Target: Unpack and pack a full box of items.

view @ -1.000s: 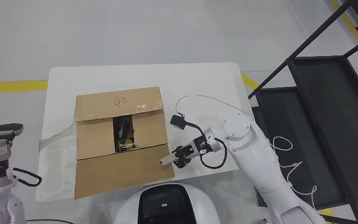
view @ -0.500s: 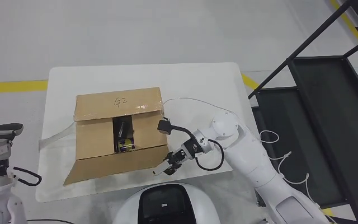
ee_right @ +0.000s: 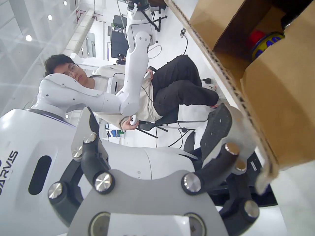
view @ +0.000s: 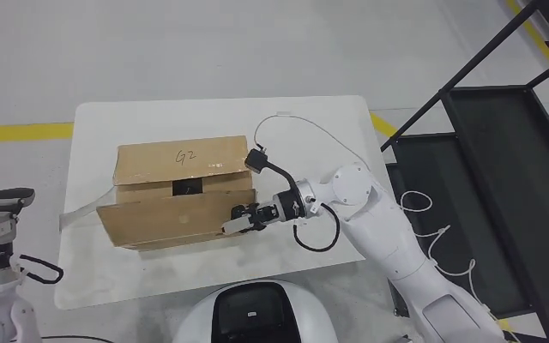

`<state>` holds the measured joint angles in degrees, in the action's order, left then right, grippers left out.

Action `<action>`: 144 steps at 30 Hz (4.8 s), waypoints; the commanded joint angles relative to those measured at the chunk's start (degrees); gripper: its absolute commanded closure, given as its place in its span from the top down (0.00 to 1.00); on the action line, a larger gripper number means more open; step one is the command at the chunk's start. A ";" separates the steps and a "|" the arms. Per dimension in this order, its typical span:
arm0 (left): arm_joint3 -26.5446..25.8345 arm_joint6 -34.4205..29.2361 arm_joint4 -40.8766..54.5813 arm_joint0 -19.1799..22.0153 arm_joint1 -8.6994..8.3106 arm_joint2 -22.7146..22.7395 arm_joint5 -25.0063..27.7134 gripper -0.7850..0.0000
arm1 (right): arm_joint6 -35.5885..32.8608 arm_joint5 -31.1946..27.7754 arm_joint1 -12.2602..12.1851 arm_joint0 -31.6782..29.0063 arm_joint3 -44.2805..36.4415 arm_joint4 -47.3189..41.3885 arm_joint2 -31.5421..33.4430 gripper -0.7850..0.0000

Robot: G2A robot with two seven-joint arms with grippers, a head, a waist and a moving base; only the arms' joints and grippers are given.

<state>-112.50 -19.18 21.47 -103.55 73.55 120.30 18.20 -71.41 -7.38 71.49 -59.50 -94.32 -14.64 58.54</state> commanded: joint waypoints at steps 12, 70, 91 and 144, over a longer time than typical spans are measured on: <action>-0.19 0.26 -0.55 -0.15 0.12 0.29 0.04 1.00 | 9.21 1.67 1.45 5.57 7.18 9.01 -7.10 0.82; -0.97 0.37 -0.83 0.38 0.19 0.69 -0.31 1.00 | 22.97 3.91 3.56 11.34 7.53 11.61 -7.39 0.01; 4.90 -6.01 -4.10 0.63 -0.49 4.20 5.06 1.00 | 22.43 -5.00 3.40 11.03 2.85 13.01 -6.05 0.49; 18.14 1.23 11.55 6.66 0.67 -6.42 -26.32 0.79 | 21.40 -4.23 1.27 6.32 -7.29 17.10 -1.50 1.00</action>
<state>-94.58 -18.28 33.37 -97.06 74.24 114.07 -8.18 -49.97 -11.68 72.79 -53.14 -101.53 2.45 56.98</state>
